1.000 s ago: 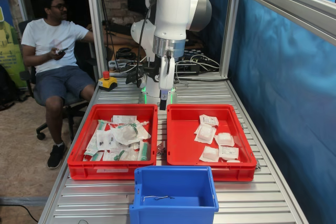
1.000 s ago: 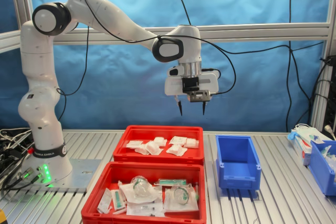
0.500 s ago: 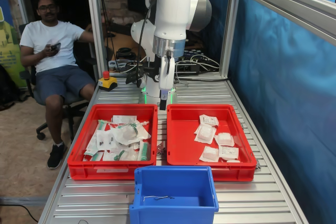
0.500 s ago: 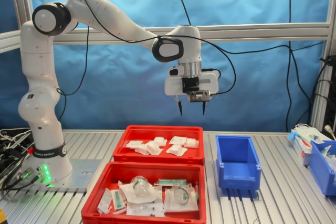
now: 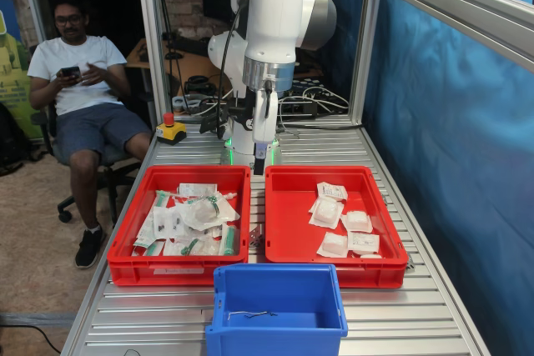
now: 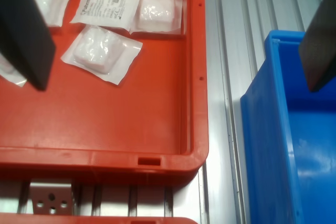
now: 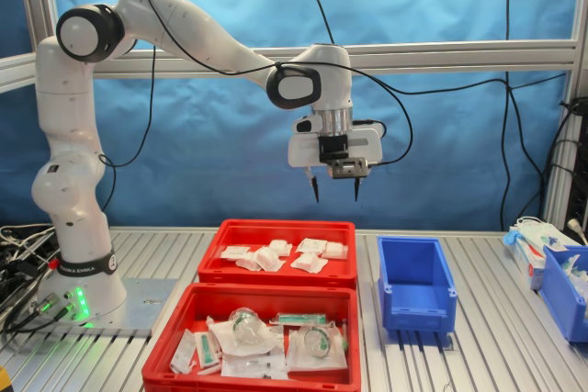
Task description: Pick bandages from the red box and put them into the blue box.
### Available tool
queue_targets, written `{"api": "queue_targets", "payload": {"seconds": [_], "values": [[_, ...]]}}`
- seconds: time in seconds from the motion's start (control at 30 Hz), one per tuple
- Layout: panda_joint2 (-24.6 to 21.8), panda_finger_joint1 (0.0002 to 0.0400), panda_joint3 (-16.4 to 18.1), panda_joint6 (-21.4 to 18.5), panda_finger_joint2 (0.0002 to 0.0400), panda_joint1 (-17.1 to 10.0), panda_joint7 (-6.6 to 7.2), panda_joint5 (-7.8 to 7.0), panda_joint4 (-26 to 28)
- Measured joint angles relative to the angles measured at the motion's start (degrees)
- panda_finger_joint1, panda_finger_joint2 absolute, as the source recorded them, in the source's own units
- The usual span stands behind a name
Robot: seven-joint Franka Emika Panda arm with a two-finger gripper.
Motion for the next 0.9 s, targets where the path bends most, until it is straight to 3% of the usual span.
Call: {"api": "queue_targets", "payload": {"seconds": [0.43,0.57,0.7,0.9], "values": [[0.00,0.0400,0.00,0.00,0.0400,0.00,0.00,0.00,0.00],[0.00,0.0400,0.03,0.00,0.0400,0.00,0.00,0.63,-0.14],[-0.01,0.0400,0.54,0.02,0.0400,0.13,0.00,3.32,-1.86],[-0.03,0.0400,1.38,0.94,0.0400,0.55,0.00,4.61,-4.47]]}}
